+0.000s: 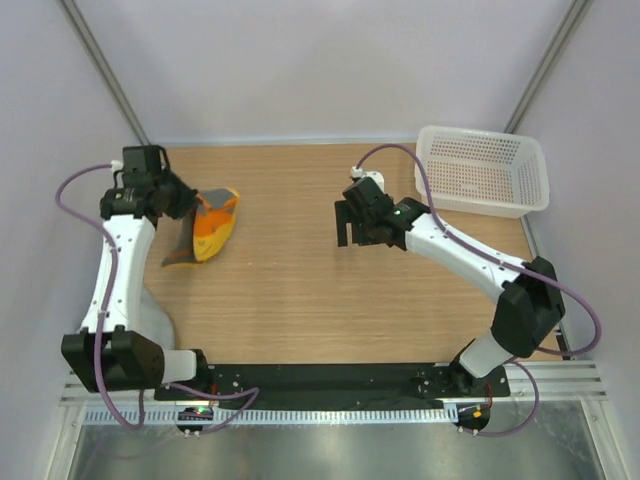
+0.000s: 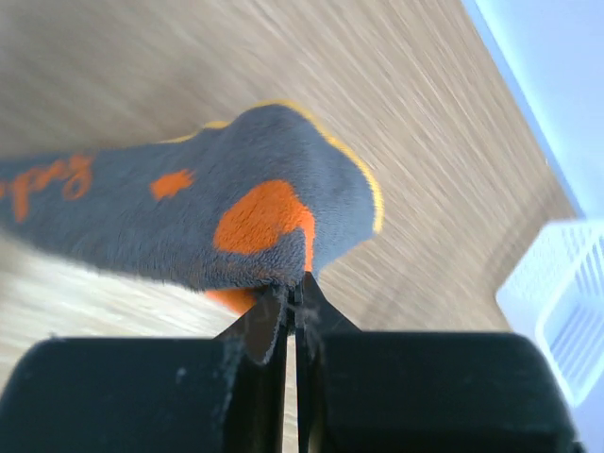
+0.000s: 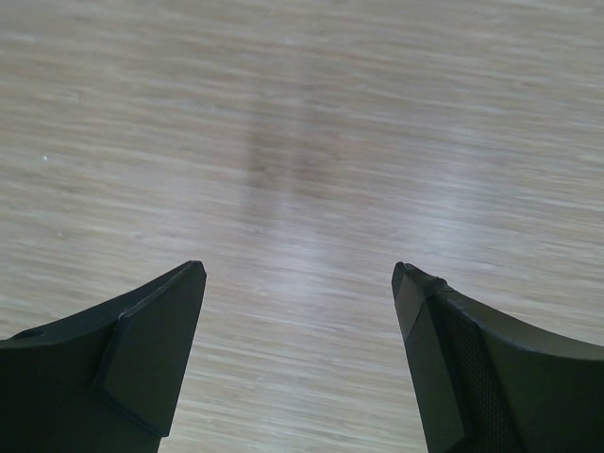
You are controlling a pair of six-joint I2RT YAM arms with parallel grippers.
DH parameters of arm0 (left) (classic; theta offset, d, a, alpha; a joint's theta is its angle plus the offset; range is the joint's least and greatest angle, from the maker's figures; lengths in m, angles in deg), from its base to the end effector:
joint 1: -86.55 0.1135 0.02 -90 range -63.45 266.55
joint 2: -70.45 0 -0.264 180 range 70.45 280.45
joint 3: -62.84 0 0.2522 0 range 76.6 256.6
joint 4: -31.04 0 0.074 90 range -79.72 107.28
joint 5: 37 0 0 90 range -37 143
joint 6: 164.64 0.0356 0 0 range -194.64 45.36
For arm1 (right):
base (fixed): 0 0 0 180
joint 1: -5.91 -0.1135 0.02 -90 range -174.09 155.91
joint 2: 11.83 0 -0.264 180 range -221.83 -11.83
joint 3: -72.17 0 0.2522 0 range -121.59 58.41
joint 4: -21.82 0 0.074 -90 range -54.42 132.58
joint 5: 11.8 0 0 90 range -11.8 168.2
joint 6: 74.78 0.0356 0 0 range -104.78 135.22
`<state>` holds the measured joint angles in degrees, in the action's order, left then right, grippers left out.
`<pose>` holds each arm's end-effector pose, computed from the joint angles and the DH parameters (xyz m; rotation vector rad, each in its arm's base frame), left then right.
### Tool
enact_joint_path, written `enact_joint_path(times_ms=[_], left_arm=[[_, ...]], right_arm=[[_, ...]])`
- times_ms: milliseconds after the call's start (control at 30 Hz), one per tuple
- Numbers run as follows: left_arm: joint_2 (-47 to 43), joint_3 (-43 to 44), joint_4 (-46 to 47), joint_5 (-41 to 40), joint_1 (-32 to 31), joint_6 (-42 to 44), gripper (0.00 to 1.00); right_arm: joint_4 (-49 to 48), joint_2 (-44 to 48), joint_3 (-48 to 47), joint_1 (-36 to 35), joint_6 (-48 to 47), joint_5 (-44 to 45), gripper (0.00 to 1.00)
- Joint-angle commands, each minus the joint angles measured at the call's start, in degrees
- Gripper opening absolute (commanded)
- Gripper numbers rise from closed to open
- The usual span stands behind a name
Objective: Roll the towels
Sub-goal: Move the towel to the center of the board
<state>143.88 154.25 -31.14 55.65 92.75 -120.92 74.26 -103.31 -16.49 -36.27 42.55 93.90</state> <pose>0.2618 0.0268 0.3680 -1.0298 2.1416 -0.3956 0.2587 0.2214 0.2760 -0.2151 2.4813 0.1619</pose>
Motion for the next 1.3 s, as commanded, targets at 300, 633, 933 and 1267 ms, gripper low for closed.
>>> enact_joint_path(times_ms=[300,633,933,1267], left_arm=[[6.55,-5.48,-2.03,-0.63,-15.16,3.65,0.89],[2.69,-12.34,-3.52,-5.56,-15.16,11.12,0.88],[-4.15,-15.68,-5.81,-12.06,-15.16,18.85,0.87],[-11.38,-20.78,-1.67,-14.53,-15.16,17.98,0.88]], right_arm=[[-0.26,9.05,4.14,1.39,-0.09,1.62,0.90],[-14.23,-7.91,1.42,1.39,6.93,-21.23,0.58],[-23.11,-22.32,-9.91,2.27,12.04,-26.51,0.47],[-21.99,-41.47,-37.47,5.08,15.56,-29.24,0.47]])
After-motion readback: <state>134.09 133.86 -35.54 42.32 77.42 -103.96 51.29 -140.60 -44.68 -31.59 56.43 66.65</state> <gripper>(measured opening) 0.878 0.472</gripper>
